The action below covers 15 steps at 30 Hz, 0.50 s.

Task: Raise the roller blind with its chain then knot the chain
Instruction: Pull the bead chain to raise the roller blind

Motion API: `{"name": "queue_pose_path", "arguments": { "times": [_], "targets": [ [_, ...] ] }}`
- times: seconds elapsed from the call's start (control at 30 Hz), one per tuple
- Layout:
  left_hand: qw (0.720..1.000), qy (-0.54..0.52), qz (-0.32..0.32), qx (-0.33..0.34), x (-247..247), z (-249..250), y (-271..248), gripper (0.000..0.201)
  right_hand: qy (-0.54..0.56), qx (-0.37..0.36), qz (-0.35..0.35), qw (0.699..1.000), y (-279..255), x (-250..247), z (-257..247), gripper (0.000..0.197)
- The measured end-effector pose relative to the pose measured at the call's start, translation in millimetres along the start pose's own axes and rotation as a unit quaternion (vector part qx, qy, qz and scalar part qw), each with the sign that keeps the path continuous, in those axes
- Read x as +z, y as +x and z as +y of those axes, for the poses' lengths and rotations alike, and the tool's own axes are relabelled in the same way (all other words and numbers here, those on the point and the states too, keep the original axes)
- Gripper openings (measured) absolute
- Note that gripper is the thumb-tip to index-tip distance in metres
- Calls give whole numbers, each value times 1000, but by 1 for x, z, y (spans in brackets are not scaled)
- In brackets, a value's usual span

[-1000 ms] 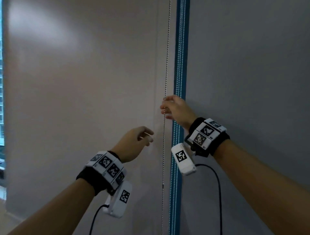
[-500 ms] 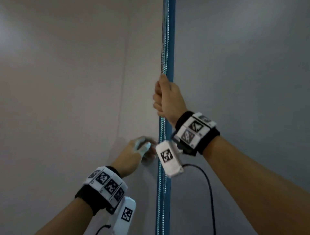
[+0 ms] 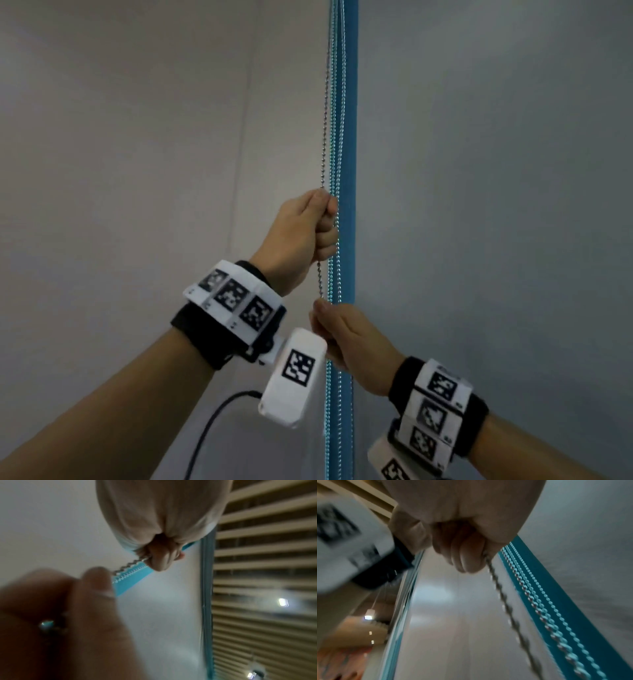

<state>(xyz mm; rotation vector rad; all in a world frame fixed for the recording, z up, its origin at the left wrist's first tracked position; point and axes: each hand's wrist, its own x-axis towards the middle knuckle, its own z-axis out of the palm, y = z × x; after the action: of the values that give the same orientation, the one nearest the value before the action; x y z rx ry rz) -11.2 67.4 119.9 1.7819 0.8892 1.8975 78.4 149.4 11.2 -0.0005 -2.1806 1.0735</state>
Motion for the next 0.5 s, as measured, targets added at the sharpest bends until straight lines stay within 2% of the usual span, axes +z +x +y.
{"name": "queue_pose_path", "arguments": {
  "times": [0.03,0.1,0.17,0.23,0.37,0.43,0.5],
  "targets": [
    [1000,13,11,21,0,-2,-5,35,7,13,-26,1000,3,-5,-1,46],
    [998,23,27,44,1,-5,-15,35,84,27,-69,994,14,-17,-8,29],
    [998,28,33,43,0,-8,-27,34,208,7,-67,976,31,-31,-22,31],
    [997,44,50,32,-3,-15,-39,33,277,-18,-51,959,55,-42,-50,34],
    [989,121,82,-23,-4,-29,-63,33,339,-44,22,939,103,-46,-123,29],
    [981,162,95,-42,-5,-33,-73,31,319,-80,25,944,107,-35,-140,42],
    [972,203,95,-69,-11,-33,-81,29,265,-124,24,956,101,-19,-139,46]
  ]
}}
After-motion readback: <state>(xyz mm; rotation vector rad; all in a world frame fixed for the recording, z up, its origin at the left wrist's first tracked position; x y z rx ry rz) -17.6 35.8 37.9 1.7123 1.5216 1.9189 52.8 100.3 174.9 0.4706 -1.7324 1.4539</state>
